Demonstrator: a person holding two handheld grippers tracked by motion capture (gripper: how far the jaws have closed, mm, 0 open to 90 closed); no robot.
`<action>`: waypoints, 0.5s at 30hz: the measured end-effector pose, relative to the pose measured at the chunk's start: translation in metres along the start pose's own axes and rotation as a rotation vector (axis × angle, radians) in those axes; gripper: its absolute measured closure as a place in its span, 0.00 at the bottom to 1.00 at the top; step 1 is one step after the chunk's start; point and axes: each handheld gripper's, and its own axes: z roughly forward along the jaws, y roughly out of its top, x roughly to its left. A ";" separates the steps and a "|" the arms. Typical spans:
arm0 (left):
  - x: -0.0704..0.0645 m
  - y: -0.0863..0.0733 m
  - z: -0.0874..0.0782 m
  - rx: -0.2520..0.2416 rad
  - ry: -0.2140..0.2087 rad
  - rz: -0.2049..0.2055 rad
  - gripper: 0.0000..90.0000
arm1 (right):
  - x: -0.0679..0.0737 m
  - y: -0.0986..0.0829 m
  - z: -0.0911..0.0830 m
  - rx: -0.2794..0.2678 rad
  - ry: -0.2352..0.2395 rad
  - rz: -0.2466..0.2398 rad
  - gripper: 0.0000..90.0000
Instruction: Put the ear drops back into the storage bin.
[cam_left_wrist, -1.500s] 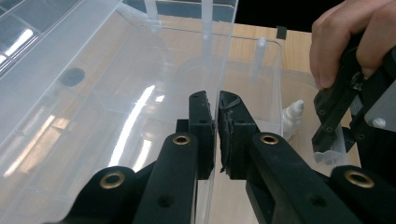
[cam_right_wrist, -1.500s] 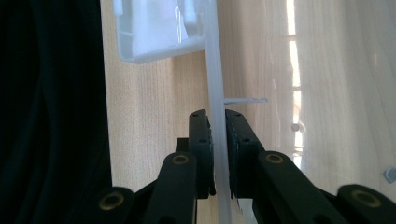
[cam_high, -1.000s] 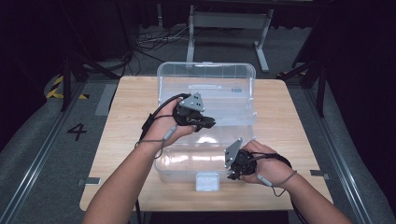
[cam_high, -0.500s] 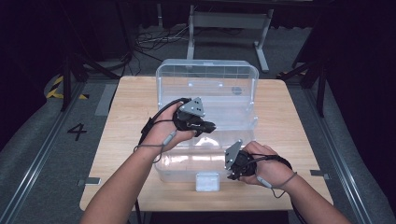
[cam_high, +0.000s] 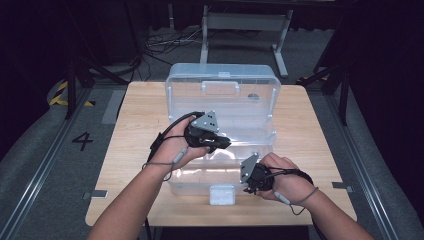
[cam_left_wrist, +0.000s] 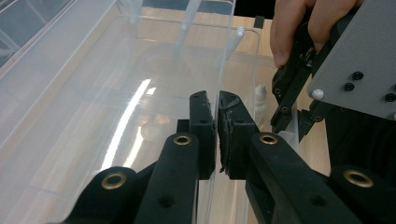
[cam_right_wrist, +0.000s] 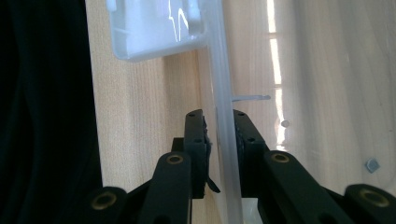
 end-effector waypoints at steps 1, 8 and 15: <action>-0.001 0.000 0.000 -0.002 -0.001 -0.001 0.94 | 0.000 0.000 0.000 -0.001 -0.002 -0.004 0.88; -0.006 -0.004 0.001 0.002 -0.017 -0.008 0.95 | 0.002 0.000 0.000 -0.006 -0.023 0.007 0.88; -0.009 -0.005 0.002 0.010 -0.027 -0.008 0.95 | 0.004 0.000 0.000 0.002 -0.038 -0.003 0.87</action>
